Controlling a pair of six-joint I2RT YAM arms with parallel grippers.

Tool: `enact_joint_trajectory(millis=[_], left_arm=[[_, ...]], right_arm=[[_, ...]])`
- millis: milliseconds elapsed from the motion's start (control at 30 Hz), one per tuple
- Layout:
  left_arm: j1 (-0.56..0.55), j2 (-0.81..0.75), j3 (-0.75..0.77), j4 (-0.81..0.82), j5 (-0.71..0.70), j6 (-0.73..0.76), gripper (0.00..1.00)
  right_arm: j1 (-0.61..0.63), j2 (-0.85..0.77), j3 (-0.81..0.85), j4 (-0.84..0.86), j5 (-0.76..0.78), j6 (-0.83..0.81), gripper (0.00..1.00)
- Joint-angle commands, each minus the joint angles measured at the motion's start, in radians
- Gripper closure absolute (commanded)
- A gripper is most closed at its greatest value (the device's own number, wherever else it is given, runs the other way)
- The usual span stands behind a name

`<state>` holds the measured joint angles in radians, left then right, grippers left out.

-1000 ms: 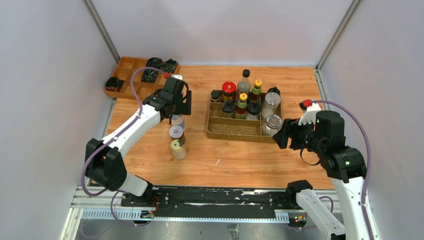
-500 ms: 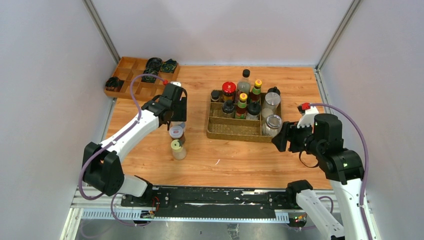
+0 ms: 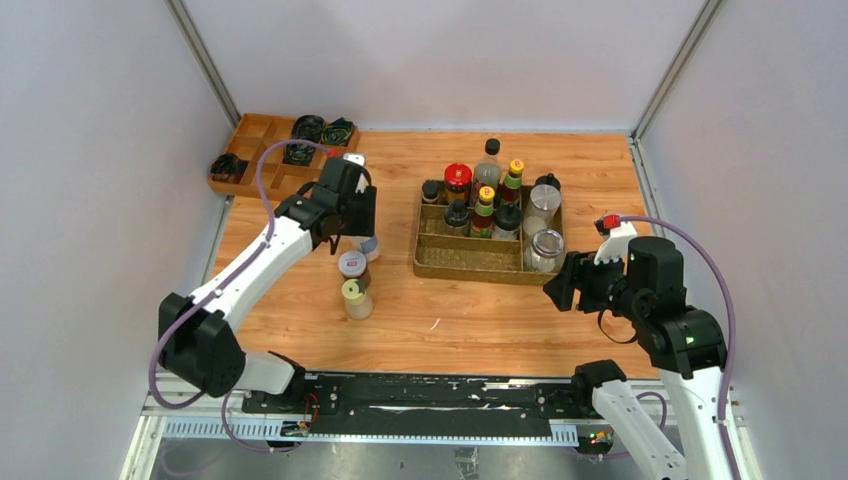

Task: Organize the condiment bottles
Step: Pick up the bottle from the center of the board, then place the bottle in the storage box.

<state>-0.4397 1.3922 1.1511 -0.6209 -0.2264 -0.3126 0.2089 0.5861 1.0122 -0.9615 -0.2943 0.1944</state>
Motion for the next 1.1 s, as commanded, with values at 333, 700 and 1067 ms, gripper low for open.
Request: enact_joint_trajectory(millis=[333, 700, 1067], left_arm=[[-0.249, -0.106, 0.409, -0.151, 0.164, 0.124, 0.47], [-0.544, 0.248, 0.681, -0.220, 0.029, 0.212, 0.48], [-0.613, 0.563, 0.970, -0.217, 0.029, 0.208, 0.48]], right_arm=[[0.013, 0.001, 0.020, -0.002, 0.000, 0.028, 0.32], [0.013, 0.044, 0.281, -0.202, 0.056, -0.029, 0.32], [0.013, 0.034, 0.388, -0.315, 0.066, -0.064, 0.32]])
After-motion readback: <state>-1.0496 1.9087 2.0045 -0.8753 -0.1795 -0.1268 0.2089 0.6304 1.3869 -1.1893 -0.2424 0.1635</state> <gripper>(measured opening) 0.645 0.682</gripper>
